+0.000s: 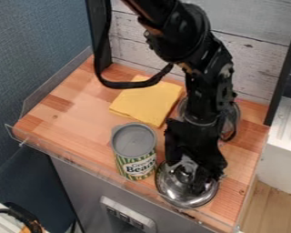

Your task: Take the metal lid and cover the pot

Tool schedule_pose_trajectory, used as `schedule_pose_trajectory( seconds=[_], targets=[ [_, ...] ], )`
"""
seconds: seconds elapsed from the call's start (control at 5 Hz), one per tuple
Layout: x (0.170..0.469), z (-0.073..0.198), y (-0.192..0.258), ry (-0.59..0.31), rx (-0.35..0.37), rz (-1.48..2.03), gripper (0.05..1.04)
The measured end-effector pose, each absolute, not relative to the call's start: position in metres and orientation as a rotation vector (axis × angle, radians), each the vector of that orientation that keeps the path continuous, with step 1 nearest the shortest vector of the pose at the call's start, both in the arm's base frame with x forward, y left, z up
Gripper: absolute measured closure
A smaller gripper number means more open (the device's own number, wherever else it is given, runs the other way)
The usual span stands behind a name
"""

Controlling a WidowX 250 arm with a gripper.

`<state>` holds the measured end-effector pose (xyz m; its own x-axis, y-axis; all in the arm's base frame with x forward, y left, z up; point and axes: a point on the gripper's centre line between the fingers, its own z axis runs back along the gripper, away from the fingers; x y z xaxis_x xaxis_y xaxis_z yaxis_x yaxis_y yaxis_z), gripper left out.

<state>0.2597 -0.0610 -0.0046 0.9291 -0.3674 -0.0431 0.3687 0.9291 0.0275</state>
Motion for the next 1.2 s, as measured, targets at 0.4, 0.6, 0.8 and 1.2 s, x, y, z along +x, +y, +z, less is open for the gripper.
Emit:
schedule_pose_trajectory(
  seconds=[0.4,0.6,0.8,1.2],
  targets=[
    [0.261,-0.008,-0.059,0.042,0.049,-0.377,0.721],
    [0.261,-0.007,-0.059,0.046,0.053,-0.377,0.805],
    [0.264,0.003,-0.064,0.044,0.036,-0.390,0.805],
    [0.307,0.059,-0.078,-0.106,0.004,-0.361,0.805]
  ],
)
